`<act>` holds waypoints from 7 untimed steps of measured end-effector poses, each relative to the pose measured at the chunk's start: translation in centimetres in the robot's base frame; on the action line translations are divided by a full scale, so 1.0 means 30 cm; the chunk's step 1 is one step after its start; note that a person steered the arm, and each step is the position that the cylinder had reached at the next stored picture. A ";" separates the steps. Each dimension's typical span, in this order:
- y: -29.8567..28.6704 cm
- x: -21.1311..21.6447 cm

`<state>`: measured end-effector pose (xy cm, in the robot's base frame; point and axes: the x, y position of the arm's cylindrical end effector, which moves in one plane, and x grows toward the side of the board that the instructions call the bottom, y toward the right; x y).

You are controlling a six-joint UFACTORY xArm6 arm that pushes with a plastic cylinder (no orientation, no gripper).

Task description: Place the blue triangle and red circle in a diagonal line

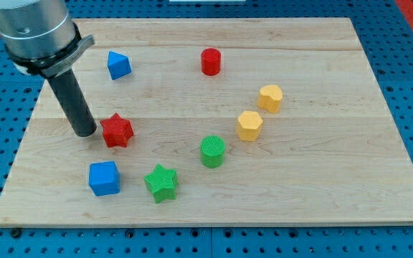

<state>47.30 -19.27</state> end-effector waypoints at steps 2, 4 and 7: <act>-0.117 -0.440; 0.074 -0.557; 0.046 -0.458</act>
<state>33.56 -17.90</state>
